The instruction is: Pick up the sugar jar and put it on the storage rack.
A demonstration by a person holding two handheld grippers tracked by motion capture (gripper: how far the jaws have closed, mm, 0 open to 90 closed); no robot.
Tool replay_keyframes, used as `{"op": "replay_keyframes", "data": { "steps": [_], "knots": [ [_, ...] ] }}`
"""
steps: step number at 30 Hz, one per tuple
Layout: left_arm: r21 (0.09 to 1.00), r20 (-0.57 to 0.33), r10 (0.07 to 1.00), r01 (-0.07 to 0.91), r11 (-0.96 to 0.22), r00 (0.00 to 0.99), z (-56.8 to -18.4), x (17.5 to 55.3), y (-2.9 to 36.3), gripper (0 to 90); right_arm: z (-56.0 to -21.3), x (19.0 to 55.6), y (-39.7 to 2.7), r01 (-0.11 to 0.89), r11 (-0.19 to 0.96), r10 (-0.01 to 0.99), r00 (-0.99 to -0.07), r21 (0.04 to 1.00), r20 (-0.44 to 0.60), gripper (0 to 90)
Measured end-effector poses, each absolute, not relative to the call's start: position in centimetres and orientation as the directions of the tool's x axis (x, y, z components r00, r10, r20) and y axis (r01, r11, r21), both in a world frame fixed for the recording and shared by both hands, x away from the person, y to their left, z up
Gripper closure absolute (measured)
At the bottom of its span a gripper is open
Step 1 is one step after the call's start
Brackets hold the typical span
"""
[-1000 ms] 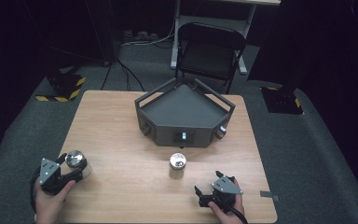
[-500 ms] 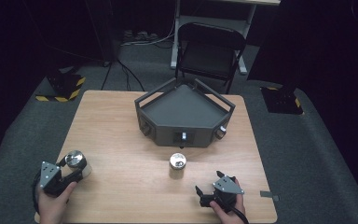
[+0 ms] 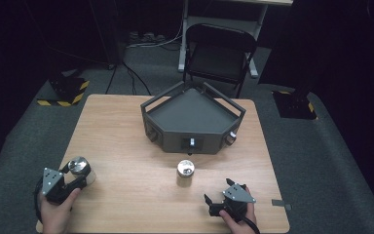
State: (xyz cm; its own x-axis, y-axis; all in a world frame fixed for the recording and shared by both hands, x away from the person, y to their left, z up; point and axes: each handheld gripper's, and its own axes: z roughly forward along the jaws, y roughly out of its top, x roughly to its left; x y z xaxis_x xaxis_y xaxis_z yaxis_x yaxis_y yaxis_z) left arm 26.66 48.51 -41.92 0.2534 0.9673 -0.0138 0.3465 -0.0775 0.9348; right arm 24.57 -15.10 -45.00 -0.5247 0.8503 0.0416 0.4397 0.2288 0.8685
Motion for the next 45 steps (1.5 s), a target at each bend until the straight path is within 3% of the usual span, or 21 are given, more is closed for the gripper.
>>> {"op": "replay_keyframes", "data": {
  "steps": [10, 25, 45],
  "knots": [
    [0.938, 0.021, 0.968, 0.331, -0.105, 0.249, -41.5, 26.7, 48.1, 34.6, -45.0, 24.6, -15.1, 0.443, 0.224, 0.851, -0.522, 0.868, 0.046, 0.7],
    [0.934, -0.001, 0.964, 0.343, -0.094, 0.267, -40.3, 27.0, 47.6, 35.1, -45.0, 24.7, -15.3, 0.447, 0.214, 0.852, -0.521, 0.868, 0.058, 0.7],
    [0.943, 0.035, 0.931, 0.296, -0.151, 0.362, -36.8, 27.9, 44.4, 35.2, -45.1, 24.7, -15.4, 0.447, 0.214, 0.849, -0.525, 0.869, 0.061, 0.7]
  ]
}}
